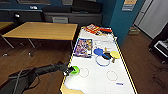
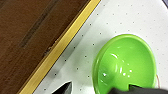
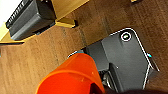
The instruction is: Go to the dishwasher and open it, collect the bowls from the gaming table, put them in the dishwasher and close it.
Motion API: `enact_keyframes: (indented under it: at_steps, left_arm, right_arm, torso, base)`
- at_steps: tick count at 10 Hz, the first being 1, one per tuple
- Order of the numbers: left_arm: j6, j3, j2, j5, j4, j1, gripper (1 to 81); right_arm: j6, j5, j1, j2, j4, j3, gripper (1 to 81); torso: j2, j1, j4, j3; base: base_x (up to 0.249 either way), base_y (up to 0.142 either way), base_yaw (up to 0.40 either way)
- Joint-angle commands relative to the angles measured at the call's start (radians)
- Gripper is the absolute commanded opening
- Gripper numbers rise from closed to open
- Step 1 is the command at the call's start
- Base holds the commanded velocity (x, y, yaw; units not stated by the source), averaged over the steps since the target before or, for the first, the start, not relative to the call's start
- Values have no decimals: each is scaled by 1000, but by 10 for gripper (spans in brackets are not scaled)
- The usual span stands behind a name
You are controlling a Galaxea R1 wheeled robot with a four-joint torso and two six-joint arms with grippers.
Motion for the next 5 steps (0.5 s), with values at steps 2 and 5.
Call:
enact_keyframes:
  at_steps: [2,5]
  left_arm:
    - [2,5,-4,42,3,-138,811]
    - [6,3,2,42,4,-120,10]
  right_arm:
    - [1,-67,44,-57,-21,30,10]
    - [1,-67,47,-55,-21,32,10]
  torso:
    - [0,0,0,0]
    - [0,0,0,0]
  base:
    - [0,0,0]
    - [0,0,0]
